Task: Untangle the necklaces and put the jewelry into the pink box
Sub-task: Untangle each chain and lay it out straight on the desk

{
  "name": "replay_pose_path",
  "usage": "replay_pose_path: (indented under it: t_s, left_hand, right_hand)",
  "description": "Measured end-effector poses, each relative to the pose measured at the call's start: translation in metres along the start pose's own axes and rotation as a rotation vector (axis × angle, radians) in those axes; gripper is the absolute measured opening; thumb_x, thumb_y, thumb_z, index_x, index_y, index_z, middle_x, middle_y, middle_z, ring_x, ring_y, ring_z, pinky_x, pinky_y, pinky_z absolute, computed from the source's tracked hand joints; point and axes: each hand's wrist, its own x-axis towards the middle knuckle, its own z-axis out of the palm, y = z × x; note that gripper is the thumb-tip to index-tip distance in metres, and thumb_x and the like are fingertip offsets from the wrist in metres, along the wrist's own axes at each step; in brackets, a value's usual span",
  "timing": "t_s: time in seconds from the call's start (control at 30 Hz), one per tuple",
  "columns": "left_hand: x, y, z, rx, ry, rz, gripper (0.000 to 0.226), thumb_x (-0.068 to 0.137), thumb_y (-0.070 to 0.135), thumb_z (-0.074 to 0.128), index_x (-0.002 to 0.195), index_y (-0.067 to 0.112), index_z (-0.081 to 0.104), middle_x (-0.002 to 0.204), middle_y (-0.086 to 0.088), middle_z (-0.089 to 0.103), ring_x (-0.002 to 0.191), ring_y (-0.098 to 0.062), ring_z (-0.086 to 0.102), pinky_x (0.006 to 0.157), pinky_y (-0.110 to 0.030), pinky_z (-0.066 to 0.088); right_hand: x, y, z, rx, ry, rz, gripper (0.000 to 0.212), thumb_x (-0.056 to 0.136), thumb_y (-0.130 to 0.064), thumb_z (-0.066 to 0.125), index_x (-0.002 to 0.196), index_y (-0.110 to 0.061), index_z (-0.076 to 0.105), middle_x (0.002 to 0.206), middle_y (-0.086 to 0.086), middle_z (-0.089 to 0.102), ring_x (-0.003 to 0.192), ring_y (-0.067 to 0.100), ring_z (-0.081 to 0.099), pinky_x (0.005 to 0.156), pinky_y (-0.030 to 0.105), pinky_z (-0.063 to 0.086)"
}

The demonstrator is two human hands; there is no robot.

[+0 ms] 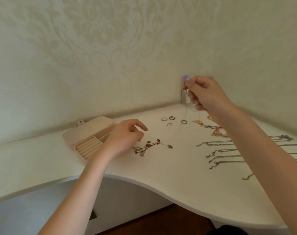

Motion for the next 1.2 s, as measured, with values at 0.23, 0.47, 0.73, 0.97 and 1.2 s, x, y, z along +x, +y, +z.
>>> replay_pose_path:
  t_s: [0.23, 0.47, 0.73, 0.97, 1.2]
  left_hand:
    - [-0.001, 0.039, 0.022, -0.367, -0.084, 0.107, 0.039, 0.077, 0.025, 0.064, 0.115, 0.027, 0.059, 0.112, 0.011, 0.066, 0.103, 0.003, 0.059, 0.083, -0.014, 0.043]
    - [-0.004, 0.055, 0.042, -0.561, -0.199, 0.176, 0.017, 0.097, 0.018, 0.051, 0.104, 0.012, 0.065, 0.071, 0.007, 0.066, 0.073, -0.014, 0.067, 0.094, -0.036, 0.05]
    - [-0.019, 0.033, 0.029, -0.435, -0.13, 0.072, 0.017, 0.093, 0.011, 0.057, 0.09, 0.011, 0.073, 0.066, 0.002, 0.064, 0.059, -0.008, 0.058, 0.064, -0.017, 0.052]
    - [-0.045, 0.027, 0.023, -0.355, -0.131, 0.132, 0.014, 0.085, 0.007, 0.066, 0.092, 0.016, 0.074, 0.074, 0.001, 0.074, 0.053, -0.001, 0.054, 0.054, -0.012, 0.045]
    - [-0.077, 0.036, 0.047, -0.163, -0.193, 0.247, 0.009, 0.082, 0.014, 0.07, 0.082, 0.023, 0.072, 0.077, 0.008, 0.073, 0.066, -0.004, 0.064, 0.063, -0.014, 0.048]
  right_hand:
    - [-0.004, -0.01, 0.021, -0.082, -0.318, -0.043, 0.026, 0.09, -0.04, 0.057, 0.079, -0.02, 0.068, 0.061, -0.009, 0.053, 0.056, 0.007, 0.047, 0.059, 0.02, 0.04]
    - [-0.013, -0.021, 0.018, -0.098, -0.261, -0.089, 0.021, 0.091, -0.036, 0.056, 0.081, -0.021, 0.069, 0.065, -0.028, 0.061, 0.064, -0.016, 0.052, 0.07, 0.012, 0.037]
    - [-0.046, 0.003, -0.027, 0.065, -0.084, 0.113, 0.012, 0.089, -0.016, 0.063, 0.084, -0.011, 0.072, 0.072, 0.002, 0.067, 0.067, 0.012, 0.063, 0.077, 0.025, 0.057]
    - [-0.115, 0.012, -0.072, 0.017, -0.07, 0.224, 0.014, 0.085, -0.003, 0.064, 0.09, -0.013, 0.072, 0.083, 0.011, 0.073, 0.079, 0.02, 0.07, 0.078, 0.022, 0.056]
    - [-0.178, 0.016, -0.116, -0.424, 0.044, 0.22, 0.017, 0.079, -0.005, 0.071, 0.077, -0.022, 0.073, 0.073, 0.0, 0.074, 0.071, 0.014, 0.068, 0.065, 0.006, 0.047]
